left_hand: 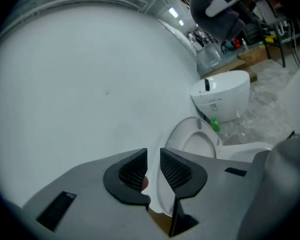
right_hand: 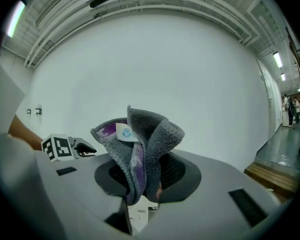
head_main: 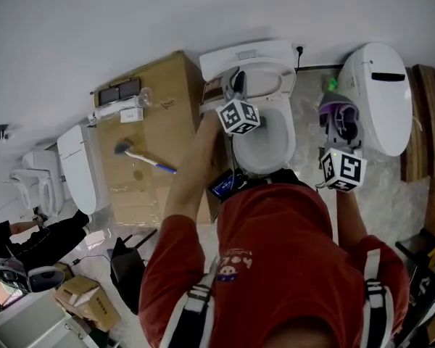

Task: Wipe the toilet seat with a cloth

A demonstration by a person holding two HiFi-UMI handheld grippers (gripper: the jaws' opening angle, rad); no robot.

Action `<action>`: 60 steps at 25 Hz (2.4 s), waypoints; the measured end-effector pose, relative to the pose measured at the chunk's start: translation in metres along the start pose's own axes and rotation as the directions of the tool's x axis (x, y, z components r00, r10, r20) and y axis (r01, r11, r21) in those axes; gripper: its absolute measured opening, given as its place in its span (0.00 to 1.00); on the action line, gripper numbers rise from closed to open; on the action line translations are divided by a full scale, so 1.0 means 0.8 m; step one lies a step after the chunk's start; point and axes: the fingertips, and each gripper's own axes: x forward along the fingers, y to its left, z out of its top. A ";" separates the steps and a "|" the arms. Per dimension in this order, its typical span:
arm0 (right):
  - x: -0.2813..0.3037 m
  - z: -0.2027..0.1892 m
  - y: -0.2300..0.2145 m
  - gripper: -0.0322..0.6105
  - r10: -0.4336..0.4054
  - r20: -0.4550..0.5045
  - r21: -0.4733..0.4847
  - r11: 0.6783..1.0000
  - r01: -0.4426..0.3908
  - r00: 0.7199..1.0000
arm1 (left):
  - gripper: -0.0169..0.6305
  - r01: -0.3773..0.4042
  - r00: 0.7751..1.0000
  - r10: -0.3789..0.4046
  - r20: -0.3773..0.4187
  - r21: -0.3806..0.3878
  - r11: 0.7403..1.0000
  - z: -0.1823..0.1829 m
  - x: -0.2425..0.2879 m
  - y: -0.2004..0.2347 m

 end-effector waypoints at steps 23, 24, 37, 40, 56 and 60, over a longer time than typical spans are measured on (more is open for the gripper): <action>-0.025 -0.008 -0.037 0.20 -0.091 -0.025 0.005 0.996 0.091 0.996 | 0.10 0.103 0.973 -0.062 -0.221 0.175 0.979 -0.031 0.079 -0.023; -0.025 -0.007 -0.037 0.20 -0.095 -0.023 0.011 0.995 0.096 0.995 | 0.09 0.102 0.973 -0.060 -0.223 0.182 0.978 -0.032 0.079 -0.023; -0.044 -0.009 -0.018 0.20 -0.065 -0.022 0.014 0.998 0.066 0.998 | 0.09 0.166 0.966 -0.127 -0.225 0.162 0.973 -0.029 0.047 -0.041; -0.046 -0.012 -0.011 0.20 -0.045 -0.021 0.004 0.999 0.045 0.999 | 0.09 0.194 0.964 -0.157 -0.213 0.167 0.967 -0.025 0.034 -0.049; -0.091 -0.037 0.064 0.20 0.031 -0.050 0.000 1.000 -0.031 0.998 | 0.10 0.565 0.814 -0.514 -0.272 0.160 0.810 -0.031 -0.105 -0.187; -0.100 -0.063 0.069 0.20 0.056 -0.085 0.024 0.998 -0.054 0.995 | 0.10 0.631 0.763 -0.572 -0.303 0.151 0.761 -0.044 -0.137 -0.235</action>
